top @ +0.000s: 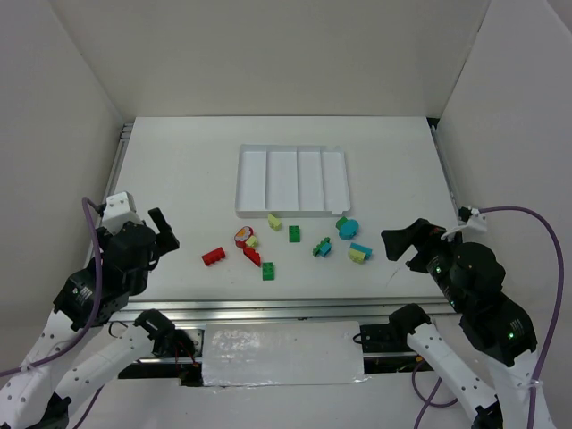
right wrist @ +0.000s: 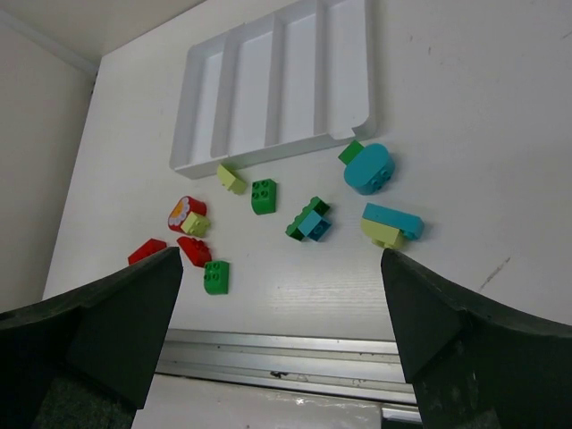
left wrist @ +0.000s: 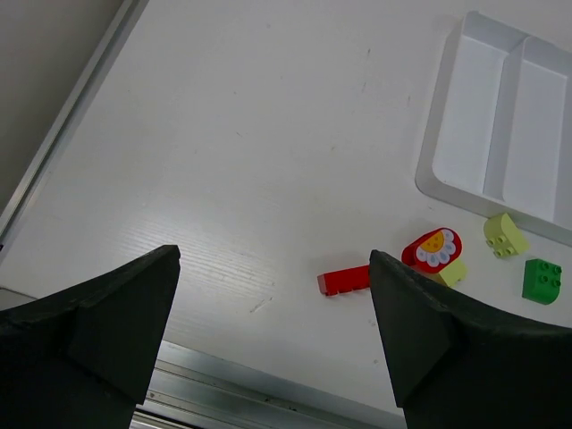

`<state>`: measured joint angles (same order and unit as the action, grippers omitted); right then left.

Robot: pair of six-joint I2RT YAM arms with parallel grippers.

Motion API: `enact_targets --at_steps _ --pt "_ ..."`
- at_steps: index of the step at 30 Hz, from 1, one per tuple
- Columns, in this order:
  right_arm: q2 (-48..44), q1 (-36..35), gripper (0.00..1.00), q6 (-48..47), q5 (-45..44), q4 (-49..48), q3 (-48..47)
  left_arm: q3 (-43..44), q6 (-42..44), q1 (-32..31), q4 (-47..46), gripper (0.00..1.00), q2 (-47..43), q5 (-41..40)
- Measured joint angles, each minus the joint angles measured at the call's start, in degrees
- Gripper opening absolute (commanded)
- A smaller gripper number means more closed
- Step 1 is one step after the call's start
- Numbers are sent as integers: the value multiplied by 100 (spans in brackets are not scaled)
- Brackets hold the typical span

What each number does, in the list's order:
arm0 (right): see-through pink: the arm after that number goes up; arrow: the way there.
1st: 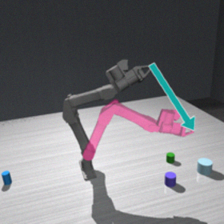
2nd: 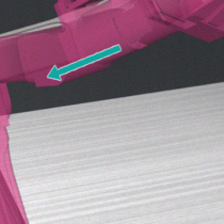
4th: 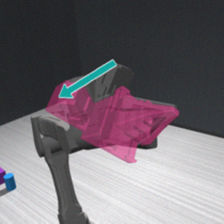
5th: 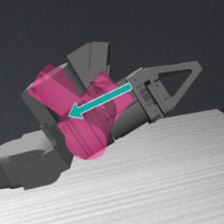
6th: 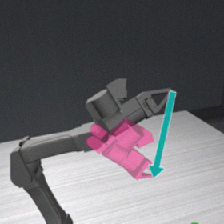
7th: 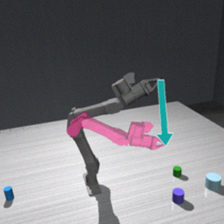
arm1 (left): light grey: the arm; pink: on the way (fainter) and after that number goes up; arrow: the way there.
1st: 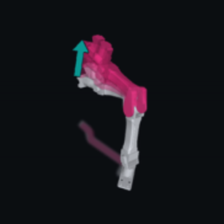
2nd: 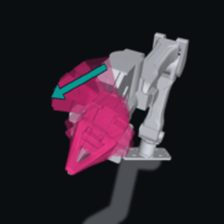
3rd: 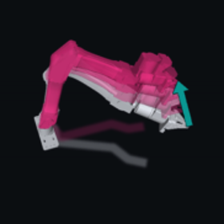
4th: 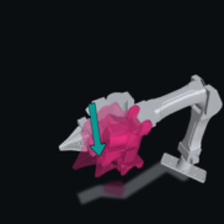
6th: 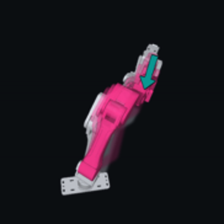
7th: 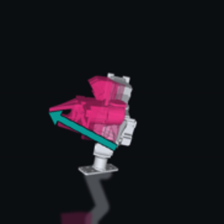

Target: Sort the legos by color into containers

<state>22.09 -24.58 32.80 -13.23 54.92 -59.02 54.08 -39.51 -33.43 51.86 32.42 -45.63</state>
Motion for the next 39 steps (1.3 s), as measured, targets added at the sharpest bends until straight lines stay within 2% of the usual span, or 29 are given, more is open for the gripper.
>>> enact_targets --at_steps 4,9,14,19,23,24,28,31,32,37,39 --pt "-24 0 100 20 179 -85 48 0 -35 2 13 99 20 -44" --pt "94 0 100 9 1064 -442 282 0 -131 37 48 99 52 -68" --pt "1412 -247 100 22 2103 -1215 487 0 -157 138 59 99 87 -118" --pt "3307 -2249 100 50 1530 -1652 271 0 -306 247 153 100 136 -249" --pt "5335 -3279 99 -214 885 -1742 -890 0 -411 328 225 99 129 -319" --pt "5934 -3462 96 -310 697 -1784 -1285 0 -437 343 238 100 116 -350" --pt "7663 -3827 85 -610 177 -1823 -2334 0 -553 363 332 100 -72 -420" --pt "8548 -3947 83 -791 -24 -1803 -2736 0 -581 372 348 100 -315 -470" --pt "8749 -3980 80 -848 -79 -1799 -2780 0 -579 374 348 99 -389 -474" --pt "9278 -3974 78 -1134 -221 -1801 -2811 0 -566 378 341 99 -424 -463" --pt "9403 -3932 71 -1259 -221 -1821 -2844 0 -557 378 343 100 -374 -448"
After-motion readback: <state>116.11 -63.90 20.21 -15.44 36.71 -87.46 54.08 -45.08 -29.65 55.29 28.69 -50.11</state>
